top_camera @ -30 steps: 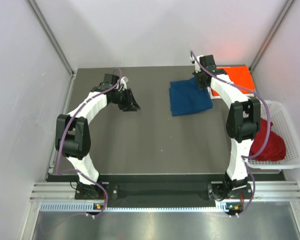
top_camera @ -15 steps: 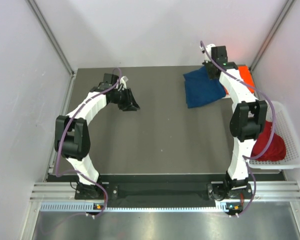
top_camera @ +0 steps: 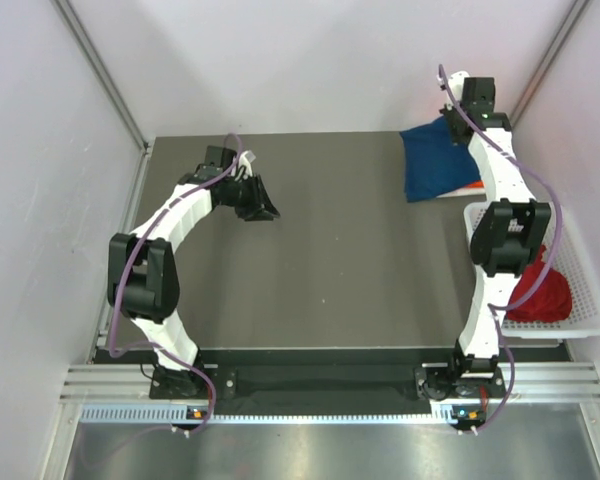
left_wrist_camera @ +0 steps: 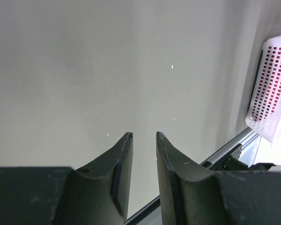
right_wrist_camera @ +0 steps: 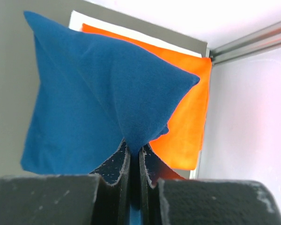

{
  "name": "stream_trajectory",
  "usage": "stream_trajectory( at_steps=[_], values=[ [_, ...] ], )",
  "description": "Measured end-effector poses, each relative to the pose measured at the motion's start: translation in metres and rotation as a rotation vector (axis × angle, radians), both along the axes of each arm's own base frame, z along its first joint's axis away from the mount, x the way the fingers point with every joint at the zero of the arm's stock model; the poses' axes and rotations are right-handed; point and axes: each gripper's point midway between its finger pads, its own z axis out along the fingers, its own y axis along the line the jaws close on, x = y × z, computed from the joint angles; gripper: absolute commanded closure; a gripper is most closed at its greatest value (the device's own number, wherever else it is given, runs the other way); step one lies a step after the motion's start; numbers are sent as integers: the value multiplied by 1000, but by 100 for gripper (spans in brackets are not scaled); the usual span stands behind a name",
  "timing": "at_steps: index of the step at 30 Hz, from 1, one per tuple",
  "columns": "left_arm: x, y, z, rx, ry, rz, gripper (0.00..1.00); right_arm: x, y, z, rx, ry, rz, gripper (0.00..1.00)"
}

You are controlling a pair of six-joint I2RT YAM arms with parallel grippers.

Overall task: Fold and stack the t-shirts
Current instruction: Neatly place the folded tshirt to the corner

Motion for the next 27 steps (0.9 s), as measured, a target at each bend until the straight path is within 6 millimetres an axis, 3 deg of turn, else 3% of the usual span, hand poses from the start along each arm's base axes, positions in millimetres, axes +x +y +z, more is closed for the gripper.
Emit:
stream_trajectory(
  at_steps=[10,27],
  values=[
    [-1,0,6,-2,-13,0,69,10,-22,-13,9,24,4,100],
    [-1,0,11,-6,-26,0,69,16,-38,-7,36,-7,21,100]
  ],
)
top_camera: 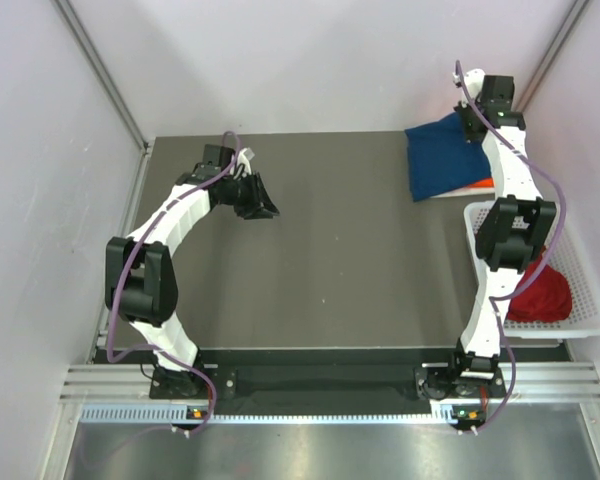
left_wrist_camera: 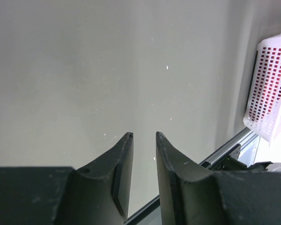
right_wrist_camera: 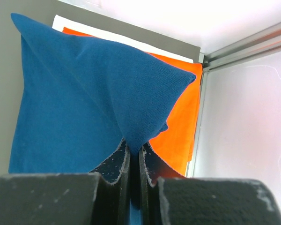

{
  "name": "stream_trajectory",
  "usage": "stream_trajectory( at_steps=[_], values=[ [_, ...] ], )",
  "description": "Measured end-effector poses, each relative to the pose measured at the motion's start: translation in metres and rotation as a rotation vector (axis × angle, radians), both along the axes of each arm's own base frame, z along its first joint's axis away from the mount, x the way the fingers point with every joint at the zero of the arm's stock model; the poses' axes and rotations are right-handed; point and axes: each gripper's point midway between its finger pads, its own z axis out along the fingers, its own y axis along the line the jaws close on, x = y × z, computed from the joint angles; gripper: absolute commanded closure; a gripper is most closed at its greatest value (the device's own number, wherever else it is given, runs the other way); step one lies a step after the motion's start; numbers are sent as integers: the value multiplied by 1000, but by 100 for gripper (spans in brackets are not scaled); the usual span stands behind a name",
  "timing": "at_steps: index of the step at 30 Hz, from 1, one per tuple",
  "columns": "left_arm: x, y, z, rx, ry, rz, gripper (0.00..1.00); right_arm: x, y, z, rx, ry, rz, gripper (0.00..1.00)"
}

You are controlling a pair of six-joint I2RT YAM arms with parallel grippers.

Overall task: Fold and stack the t-shirts
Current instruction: Neatly place the folded tshirt to the corner

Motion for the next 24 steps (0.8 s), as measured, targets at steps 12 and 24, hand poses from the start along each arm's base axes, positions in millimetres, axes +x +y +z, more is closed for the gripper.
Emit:
stream_trajectory(
  at_steps=[12,24],
  values=[
    [0,0,1,0,-3,0,69,2,1,2,16,-12,21,100],
    [-1,0,7,-5,-19,-1,69,7,-12,14,17,-55,20,100]
  ],
)
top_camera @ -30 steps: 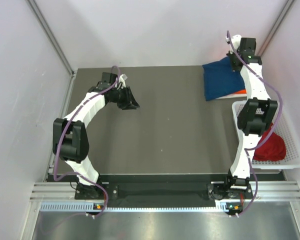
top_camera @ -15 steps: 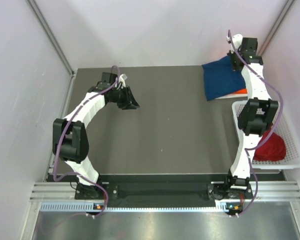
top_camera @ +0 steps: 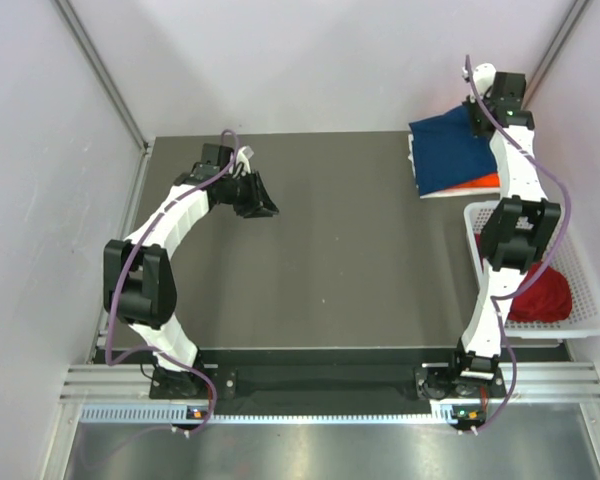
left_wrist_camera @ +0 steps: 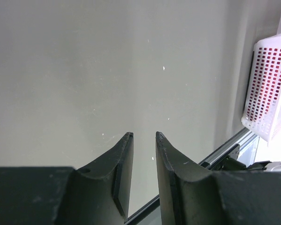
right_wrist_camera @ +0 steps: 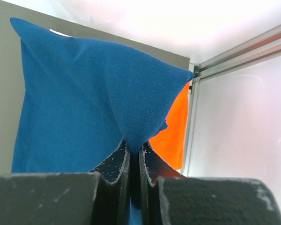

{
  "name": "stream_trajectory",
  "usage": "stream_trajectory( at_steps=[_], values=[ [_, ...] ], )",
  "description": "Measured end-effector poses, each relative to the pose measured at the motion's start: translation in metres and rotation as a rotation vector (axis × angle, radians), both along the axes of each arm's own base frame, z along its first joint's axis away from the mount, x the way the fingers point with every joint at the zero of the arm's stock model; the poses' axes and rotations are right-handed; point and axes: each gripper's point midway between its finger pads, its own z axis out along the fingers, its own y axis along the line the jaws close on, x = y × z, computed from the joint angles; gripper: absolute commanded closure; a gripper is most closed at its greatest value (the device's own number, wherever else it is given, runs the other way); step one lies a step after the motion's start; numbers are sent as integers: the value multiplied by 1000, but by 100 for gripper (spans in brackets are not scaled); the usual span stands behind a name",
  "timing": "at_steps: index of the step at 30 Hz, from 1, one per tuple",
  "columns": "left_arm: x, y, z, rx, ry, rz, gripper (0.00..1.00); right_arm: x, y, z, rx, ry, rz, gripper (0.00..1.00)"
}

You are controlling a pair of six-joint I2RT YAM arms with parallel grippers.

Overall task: Fold and stack the t-shirts
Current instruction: Neatly place the folded tshirt to the corner

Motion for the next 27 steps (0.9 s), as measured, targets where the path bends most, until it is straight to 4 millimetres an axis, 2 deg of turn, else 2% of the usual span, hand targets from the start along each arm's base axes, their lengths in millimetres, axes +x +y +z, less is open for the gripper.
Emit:
stream_trajectory(
  at_steps=[6,9,12,16,17,19,20,21,23,24,25,27],
  values=[
    [0,0,1,-3,-3,-1,69,8,-12,7,-7,-31,-11,100],
    [0,-1,2,-7,-3,-5,69,11,-18,1,-7,-30,-19,100],
    [-1,-2,2,-14,-4,-10,69,17,-24,-11,-13,-24,-22,100],
    [-2,-4,0,-15,-1,-16,69,33,-34,-44,-23,-16,-34,99],
    [-3,-5,0,-14,0,-19,69,35,-36,-47,-25,-17,-36,99],
    [-4,-8,-1,-15,0,-25,69,44,-42,-62,-32,-21,-46,89],
    [-5,-9,-1,-15,1,-28,69,48,-47,-69,-41,-18,-55,80],
    [-7,-11,-2,-15,3,-34,69,52,-52,-72,-50,-23,-67,57],
    [-10,-14,-4,-13,8,-44,69,61,-62,-78,-70,-48,-92,41],
    [-12,-17,-4,-13,10,-51,68,64,-66,-78,-77,-62,-103,21],
    [-13,-19,-4,-13,9,-57,68,65,-69,-79,-76,-70,-119,12],
    [-16,-24,-4,-14,10,-70,68,69,-75,-72,-84,-105,-139,1]
  ],
)
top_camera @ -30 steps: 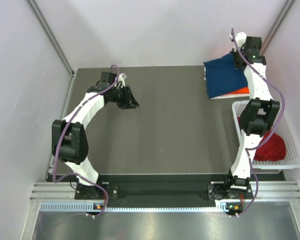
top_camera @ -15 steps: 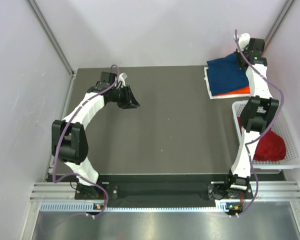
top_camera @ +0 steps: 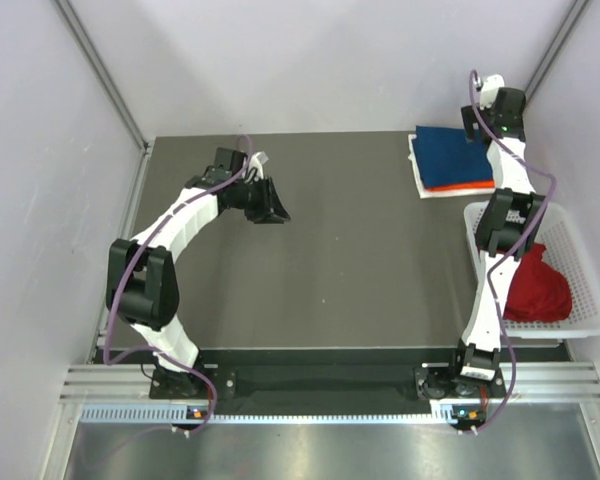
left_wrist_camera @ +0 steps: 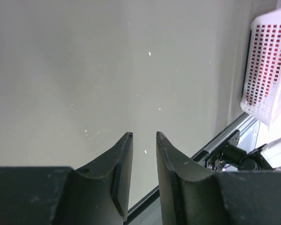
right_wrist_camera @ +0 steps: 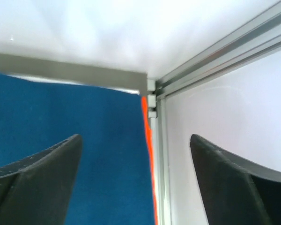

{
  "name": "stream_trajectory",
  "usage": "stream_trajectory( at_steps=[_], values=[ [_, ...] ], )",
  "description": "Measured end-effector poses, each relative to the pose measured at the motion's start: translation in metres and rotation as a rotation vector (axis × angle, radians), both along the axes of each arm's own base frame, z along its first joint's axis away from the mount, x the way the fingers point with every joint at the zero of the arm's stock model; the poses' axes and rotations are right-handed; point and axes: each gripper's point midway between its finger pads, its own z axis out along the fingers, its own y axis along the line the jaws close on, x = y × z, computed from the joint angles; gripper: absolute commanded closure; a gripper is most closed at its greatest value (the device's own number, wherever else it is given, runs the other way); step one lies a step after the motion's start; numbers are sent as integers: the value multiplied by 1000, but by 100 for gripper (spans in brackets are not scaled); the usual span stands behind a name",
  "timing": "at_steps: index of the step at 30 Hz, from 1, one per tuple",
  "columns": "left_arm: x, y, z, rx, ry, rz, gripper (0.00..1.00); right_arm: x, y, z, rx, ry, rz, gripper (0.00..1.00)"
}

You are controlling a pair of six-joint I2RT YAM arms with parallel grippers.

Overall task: Fold and stack the t-shirts
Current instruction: Neatly place the folded tshirt to the corner

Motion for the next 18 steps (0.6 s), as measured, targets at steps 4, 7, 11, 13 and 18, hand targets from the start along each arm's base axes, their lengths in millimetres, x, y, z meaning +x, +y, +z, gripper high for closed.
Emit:
stream_trajectory(
  at_steps=[4,7,11,13,18],
  values=[
    [-4,-7,0,-1,0,-21,67,-5,6,17,19,-41,-10,0],
    [-5,-7,2,0,-8,-25,66,-23,19,39,53,-46,-21,0],
    [-8,-7,20,-12,-52,-28,65,-52,49,101,146,-114,-23,0],
    [-10,-7,35,-28,-89,-30,65,-76,69,140,225,-153,-13,0],
    [-20,-8,95,-102,-235,-23,64,-172,130,219,475,-229,33,0]
  ],
)
